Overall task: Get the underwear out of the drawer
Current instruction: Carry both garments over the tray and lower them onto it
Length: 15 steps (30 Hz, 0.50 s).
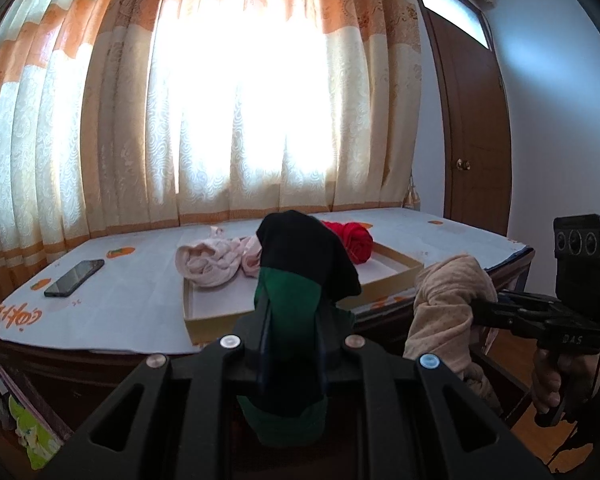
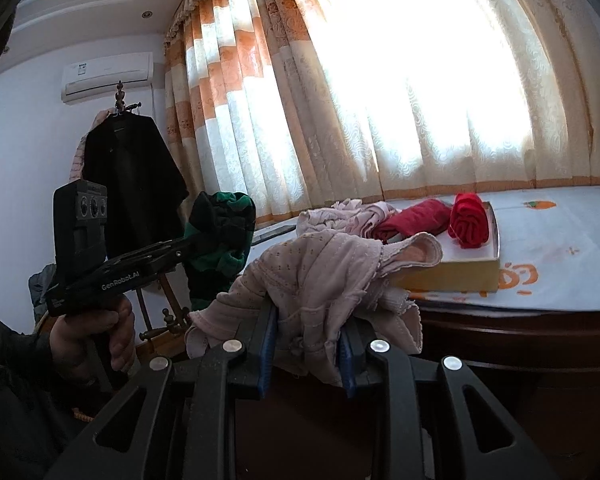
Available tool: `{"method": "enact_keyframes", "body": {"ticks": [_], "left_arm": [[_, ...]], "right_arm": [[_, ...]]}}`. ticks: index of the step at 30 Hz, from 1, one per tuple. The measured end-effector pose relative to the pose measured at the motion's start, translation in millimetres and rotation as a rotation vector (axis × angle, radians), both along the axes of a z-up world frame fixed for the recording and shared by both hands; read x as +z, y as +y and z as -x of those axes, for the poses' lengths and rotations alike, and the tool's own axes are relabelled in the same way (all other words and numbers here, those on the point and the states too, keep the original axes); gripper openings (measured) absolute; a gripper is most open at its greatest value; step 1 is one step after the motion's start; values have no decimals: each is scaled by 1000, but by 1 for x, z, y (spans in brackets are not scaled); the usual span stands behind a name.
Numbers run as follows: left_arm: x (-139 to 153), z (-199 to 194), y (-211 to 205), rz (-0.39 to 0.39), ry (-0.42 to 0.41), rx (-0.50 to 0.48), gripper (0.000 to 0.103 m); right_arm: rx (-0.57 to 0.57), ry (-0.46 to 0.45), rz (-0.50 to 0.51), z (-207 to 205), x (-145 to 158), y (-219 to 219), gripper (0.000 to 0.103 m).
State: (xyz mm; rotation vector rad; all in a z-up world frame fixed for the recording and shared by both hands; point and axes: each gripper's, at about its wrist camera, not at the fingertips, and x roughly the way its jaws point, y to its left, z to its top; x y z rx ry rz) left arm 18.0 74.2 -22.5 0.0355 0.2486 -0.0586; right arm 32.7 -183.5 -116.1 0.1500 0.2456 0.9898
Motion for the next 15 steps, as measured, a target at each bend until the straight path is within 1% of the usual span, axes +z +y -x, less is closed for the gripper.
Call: {"method": "enact_keyframes", "body": {"ticks": [8,15], "left_arm": [[14,-8,-1,-11,-23,-16,16],[26,-20,-1,-32,-30,-33,16]], "right_arm": [[-16,-27,-2,1,22,-2,29],[-61,-36,4,-7,40,-8,29]]}}
